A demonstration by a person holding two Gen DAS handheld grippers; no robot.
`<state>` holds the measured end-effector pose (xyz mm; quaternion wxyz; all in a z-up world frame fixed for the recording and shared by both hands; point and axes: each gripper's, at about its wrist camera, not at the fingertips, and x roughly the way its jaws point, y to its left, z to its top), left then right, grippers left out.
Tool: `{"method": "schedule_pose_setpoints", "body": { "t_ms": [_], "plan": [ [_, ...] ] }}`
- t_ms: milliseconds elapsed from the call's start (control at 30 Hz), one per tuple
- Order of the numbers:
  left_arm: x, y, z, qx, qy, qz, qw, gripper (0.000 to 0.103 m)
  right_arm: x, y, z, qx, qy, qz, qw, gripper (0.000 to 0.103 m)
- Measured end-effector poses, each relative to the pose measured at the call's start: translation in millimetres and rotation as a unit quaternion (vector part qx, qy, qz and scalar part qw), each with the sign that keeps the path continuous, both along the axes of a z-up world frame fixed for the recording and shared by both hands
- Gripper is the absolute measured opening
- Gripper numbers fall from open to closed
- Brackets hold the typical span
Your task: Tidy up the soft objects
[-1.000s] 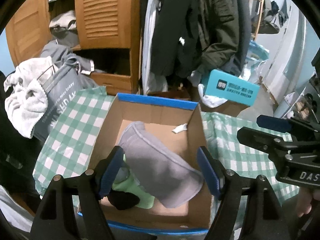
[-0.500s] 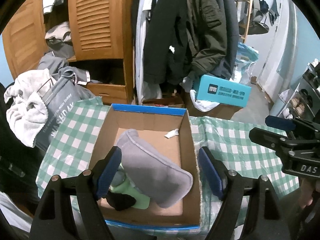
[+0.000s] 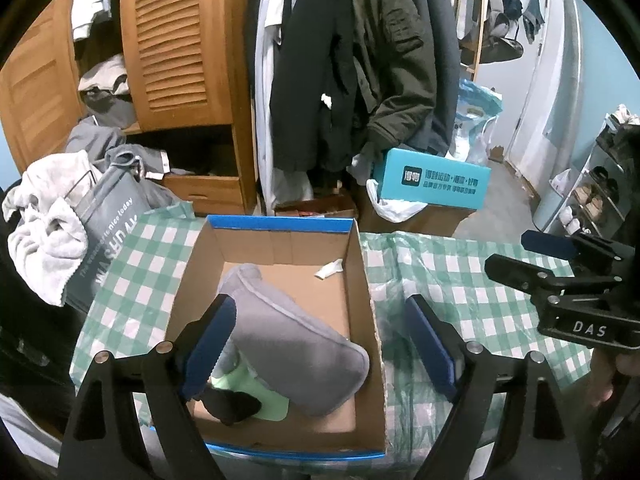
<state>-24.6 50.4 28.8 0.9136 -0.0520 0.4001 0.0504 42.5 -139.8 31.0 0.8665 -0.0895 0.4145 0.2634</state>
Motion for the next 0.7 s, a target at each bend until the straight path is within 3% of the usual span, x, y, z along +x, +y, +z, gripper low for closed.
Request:
{"method": "schedule_pose_setpoints", "body": {
  "t_ms": [700],
  "plan": [
    [4.0,4.8,-6.4,-0.004,0.005,0.013,0.9999,0.087,0.6,1.1,-5.7,-0.001,0.001,0.004,1.0,0.071]
  ]
}}
